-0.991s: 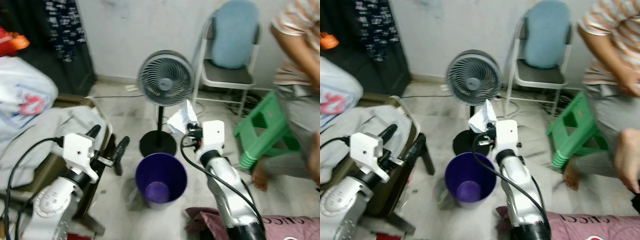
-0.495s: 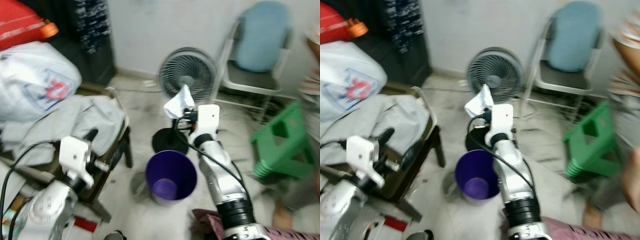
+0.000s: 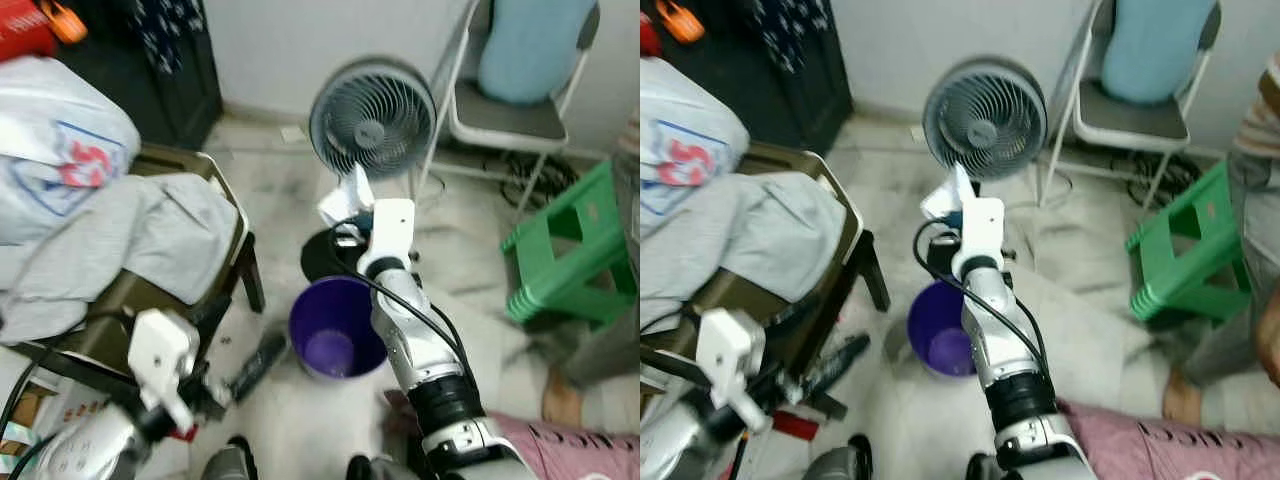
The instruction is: Clean up the room
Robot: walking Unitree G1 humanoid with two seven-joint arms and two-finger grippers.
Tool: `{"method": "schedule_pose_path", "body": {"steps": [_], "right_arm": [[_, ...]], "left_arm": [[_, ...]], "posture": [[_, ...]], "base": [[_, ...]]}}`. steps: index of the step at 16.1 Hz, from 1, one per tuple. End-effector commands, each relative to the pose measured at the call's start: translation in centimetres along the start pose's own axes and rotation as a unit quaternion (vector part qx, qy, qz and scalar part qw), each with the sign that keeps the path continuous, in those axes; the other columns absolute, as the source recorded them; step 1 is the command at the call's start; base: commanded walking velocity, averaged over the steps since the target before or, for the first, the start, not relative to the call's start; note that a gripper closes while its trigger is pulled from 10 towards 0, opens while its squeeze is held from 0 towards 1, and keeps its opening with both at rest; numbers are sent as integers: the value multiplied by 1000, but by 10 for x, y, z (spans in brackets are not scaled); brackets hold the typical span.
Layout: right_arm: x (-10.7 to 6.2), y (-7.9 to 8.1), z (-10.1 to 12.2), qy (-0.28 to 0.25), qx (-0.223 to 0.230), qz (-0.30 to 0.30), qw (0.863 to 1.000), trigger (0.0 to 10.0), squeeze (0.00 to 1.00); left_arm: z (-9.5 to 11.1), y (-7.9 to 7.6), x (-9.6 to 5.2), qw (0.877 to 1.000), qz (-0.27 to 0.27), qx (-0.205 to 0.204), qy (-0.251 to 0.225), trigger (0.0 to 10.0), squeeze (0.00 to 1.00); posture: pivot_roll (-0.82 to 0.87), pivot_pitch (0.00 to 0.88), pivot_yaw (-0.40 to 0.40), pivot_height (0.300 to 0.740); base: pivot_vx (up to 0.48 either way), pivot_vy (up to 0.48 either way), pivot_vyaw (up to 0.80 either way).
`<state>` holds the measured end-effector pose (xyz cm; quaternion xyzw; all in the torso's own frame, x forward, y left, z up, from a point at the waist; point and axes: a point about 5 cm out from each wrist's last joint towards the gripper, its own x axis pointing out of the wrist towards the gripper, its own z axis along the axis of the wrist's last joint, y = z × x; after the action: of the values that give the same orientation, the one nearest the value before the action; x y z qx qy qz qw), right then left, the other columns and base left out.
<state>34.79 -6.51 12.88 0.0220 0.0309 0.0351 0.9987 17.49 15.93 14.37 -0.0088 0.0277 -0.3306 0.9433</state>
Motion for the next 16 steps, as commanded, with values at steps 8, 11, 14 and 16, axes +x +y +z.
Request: {"method": "schedule_pose_path", "body": {"steps": [8,11,14,16], "right_arm": [[28,-24,7,16,-19,-100,995,10000,0],[31,-24,2,37,-25,-105,993,10000,0],[25,-21,-24,111,-10,-99,989,10000,0],[23,-22,-31,127,-5,-102,987,10000,0]], "left_arm": [[9,-5,-10,999,-24,0,22,10000,0],[10,-3,-13,999,-24,2,30,10000,0],[13,-4,-13,1000,-17,4,25,10000,0],[15,-3,-13,1000,-13,5,23,10000,0]], "posture": [[141,414,11,740],[154,426,20,740],[169,429,26,740],[173,430,26,740]], "base": [[0,0,0],[0,0,0],[0,0,0],[0,0,0]]}}
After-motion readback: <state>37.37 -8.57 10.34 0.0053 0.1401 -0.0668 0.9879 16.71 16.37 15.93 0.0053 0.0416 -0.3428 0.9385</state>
